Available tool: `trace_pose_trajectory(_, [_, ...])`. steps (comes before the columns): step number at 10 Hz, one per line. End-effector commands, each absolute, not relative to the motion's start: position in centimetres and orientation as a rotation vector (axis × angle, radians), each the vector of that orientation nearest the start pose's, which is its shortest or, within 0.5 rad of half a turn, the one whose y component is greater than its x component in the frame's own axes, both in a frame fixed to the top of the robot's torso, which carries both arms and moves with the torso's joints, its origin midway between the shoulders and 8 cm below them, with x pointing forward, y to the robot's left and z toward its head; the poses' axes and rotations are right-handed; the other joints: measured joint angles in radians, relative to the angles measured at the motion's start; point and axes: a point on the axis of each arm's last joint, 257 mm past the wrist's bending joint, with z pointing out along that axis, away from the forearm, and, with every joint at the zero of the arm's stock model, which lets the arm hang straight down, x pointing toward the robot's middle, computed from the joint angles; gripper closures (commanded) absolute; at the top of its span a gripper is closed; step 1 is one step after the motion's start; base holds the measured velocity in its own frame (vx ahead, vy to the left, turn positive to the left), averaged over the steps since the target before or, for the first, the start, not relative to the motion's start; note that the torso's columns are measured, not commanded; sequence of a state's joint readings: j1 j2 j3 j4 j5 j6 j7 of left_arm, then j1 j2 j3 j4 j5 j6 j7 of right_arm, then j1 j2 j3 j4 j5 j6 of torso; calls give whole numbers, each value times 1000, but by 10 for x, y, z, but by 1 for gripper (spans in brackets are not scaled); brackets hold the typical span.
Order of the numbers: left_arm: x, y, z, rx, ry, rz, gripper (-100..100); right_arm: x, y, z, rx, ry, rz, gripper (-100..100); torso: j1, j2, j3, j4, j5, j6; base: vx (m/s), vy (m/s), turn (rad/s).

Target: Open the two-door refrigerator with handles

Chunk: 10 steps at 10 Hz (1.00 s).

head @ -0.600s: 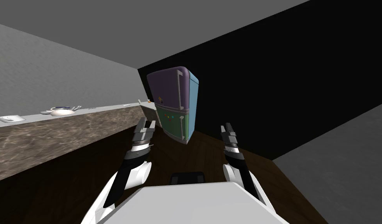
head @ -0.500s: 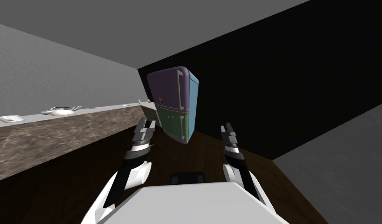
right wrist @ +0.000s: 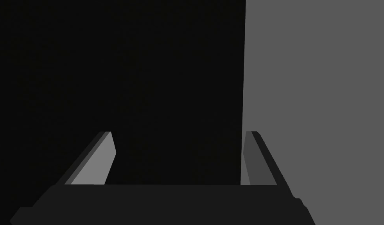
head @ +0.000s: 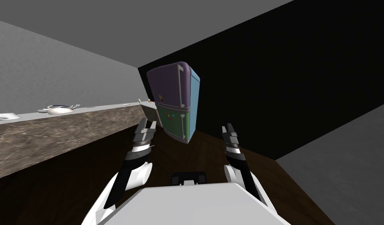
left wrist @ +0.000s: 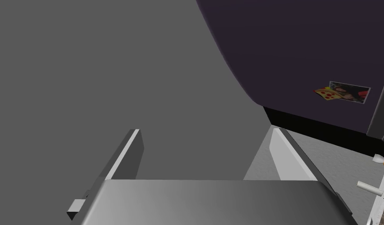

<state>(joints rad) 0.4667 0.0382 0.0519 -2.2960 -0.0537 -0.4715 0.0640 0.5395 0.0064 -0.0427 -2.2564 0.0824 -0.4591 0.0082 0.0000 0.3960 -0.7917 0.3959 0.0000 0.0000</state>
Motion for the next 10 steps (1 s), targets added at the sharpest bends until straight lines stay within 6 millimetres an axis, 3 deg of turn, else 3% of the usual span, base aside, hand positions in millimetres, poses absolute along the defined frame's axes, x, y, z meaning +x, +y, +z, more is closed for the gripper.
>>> trace_pose_trajectory(1, [347, 283, 38, -601, 643, -1291, 0, 350, -293, -7, 683, 724, 1161, 0, 0, 74, -147, 74, 0, 0, 0, 0, 0])
trace_pose_trajectory(3, [347, 283, 38, -601, 643, -1291, 0, 350, -293, -7, 683, 724, 1161, 0, 0, 222, -443, 221, 0, 0, 0, 0, 0])
trace_pose_trajectory(4, [349, 283, 35, -587, 688, -1282, -100, 350, -293, -7, 683, 723, 1161, 0, 0, 295, -590, 295, 0, 0, 28, -8, -36])
trace_pose_trajectory(6, [352, 286, 32, -580, 734, -1268, -100, 350, -293, -8, 683, 724, 1161, 0, 0, 337, -680, 338, 0, 0, 42, -15, -30])
trace_pose_trajectory(10, [359, 297, 28, -576, 833, -1225, -100, 350, -293, -8, 684, 724, 1161, 0, 0, 341, -685, 342, 0, 0, 65, -13, -48])
